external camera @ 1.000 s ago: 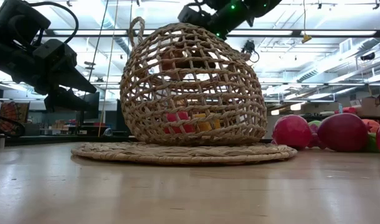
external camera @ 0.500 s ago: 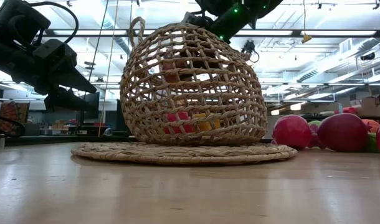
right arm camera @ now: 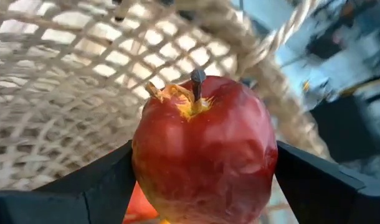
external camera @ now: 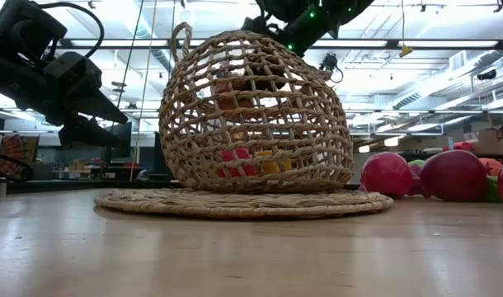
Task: Build produce basket
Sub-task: Put the red apple into the brown basket
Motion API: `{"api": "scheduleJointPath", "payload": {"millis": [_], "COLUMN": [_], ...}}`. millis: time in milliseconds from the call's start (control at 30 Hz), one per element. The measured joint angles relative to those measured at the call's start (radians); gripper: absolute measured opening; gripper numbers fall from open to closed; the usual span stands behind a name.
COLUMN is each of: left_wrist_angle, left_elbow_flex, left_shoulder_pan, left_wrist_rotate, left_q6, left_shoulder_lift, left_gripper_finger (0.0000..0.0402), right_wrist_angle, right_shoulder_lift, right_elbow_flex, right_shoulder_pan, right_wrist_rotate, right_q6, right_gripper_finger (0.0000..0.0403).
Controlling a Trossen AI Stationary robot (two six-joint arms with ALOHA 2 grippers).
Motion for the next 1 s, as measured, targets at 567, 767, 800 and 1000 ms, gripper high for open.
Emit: {"api": "scheduleJointPath", "payload": {"millis": [567,767,800,1000], "left_wrist_angle": [0.000,0.000,0.000,0.000], "left_elbow_flex": [0.000,0.000,0.000,0.000], "left_shoulder_pan": [0.000,0.000,0.000,0.000], "left_wrist_rotate": [0.000,0.000,0.000,0.000], "left_q6": [0.000,0.000,0.000,0.000], "left_shoulder_lift": [0.000,0.000,0.000,0.000], "left_gripper_finger": [0.0357,0.0357,0.0357,0.0357], "right_wrist_angle": [0.034,0.315,0.355,0.395], "right_shoulder_lift": [-0.071,-0.168,-0.182,-0.307], "right_elbow_flex": [0.000,0.000,0.000,0.000], "right_shoulder_pan": [0.002,-0.005,-0.010,-0.006], "right_wrist_rotate": [0.054,0.127,0.133,0.178], "right_q6": [0.025,-0.035,-0.034,0.086], "right_gripper_finger": [0.0396,0.0396,0.0396,0.0395]}}
